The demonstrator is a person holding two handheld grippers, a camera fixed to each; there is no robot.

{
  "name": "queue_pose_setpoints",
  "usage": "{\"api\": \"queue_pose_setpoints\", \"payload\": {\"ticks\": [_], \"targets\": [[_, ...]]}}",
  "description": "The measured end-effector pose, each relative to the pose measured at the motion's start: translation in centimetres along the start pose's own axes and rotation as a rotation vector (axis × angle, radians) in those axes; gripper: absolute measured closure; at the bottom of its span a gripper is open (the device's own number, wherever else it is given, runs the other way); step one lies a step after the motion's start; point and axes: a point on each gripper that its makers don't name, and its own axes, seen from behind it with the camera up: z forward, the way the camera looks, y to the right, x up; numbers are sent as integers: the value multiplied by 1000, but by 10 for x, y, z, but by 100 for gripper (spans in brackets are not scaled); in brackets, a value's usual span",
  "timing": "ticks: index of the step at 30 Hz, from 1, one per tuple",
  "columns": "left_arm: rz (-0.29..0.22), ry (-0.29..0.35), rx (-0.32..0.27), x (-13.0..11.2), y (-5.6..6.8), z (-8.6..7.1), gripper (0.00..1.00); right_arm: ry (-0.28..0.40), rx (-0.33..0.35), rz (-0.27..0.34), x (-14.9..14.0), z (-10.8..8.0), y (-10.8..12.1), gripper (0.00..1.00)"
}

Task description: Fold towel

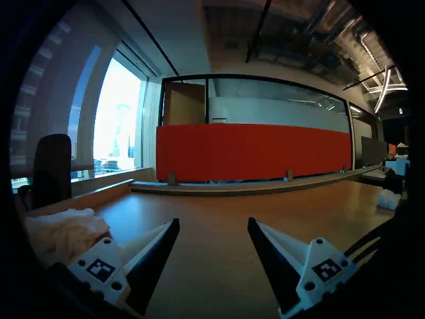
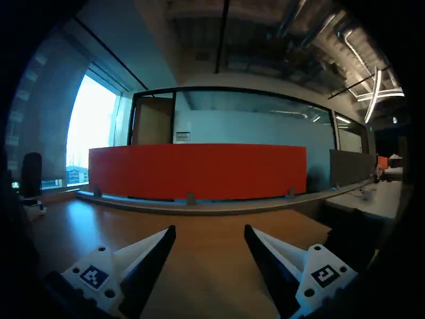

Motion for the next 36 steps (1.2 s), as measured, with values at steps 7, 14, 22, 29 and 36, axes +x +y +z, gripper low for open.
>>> {"api": "queue_pose_setpoints", "payload": {"ticks": [7, 14, 22, 29, 36], "targets": [[-1, 0, 0, 0, 0, 0, 5, 3, 20, 6, -13, 2, -6, 0], [0, 0, 0, 0, 0, 0, 5, 0, 34, 12, -23, 3, -10, 0], [0, 0, 0, 0, 1, 0, 5, -15, 25, 10, -33, 4, -8, 0], [-1, 0, 0, 0, 1, 0, 5, -18, 11, 10, -40, 5, 0, 0], [-1, 0, 0, 0, 1, 0, 5, -21, 9, 15, -44, 3, 0, 0]]}}
